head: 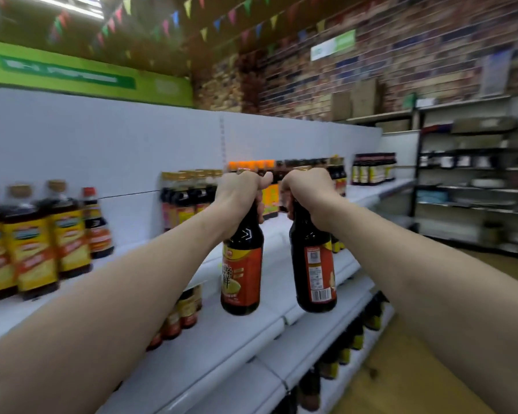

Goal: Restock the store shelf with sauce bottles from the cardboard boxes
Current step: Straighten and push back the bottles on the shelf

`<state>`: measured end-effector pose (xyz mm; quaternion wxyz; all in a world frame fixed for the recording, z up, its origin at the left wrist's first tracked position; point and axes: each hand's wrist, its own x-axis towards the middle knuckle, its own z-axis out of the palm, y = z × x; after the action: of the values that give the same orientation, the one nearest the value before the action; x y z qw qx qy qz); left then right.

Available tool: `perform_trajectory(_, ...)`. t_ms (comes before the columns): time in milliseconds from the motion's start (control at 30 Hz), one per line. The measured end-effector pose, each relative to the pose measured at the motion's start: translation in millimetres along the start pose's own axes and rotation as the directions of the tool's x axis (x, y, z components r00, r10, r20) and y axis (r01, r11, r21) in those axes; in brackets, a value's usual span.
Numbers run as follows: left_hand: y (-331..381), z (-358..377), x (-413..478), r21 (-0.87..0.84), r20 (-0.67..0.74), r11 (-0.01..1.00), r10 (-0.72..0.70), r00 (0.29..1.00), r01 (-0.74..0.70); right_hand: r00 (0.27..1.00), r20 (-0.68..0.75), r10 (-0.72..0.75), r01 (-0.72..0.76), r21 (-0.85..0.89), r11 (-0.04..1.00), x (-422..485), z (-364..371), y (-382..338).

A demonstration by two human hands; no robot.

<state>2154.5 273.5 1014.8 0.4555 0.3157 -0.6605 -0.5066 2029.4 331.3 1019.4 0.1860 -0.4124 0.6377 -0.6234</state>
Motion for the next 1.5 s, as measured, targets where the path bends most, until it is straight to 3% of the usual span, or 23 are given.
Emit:
perform_trajectory(467,-66,227,187,-0.114,0.330,0.990,-0.041,0.943,0.083,0.939,-0.333,0.085,-0.094,-0.011,0.996,186,-146,92)
perform_trajectory(733,-86,332,303,-0.097,0.424,0.993,-0.018,0.906,0.065,0.874,-0.471,0.120,-0.161,-0.048,0.986,299,-208,132)
perform_trajectory(967,-107,427,369,-0.102,0.443,0.993,-0.002,0.897,0.052,0.869,-0.481,0.116,-0.160,-0.051,0.986,378,-277,176)
perform_trajectory(1500,-114,623,490,-0.074,0.271,0.997,-0.011,0.963,0.032,0.935,-0.341,0.099,-0.131,-0.072,0.989,572,-440,250)
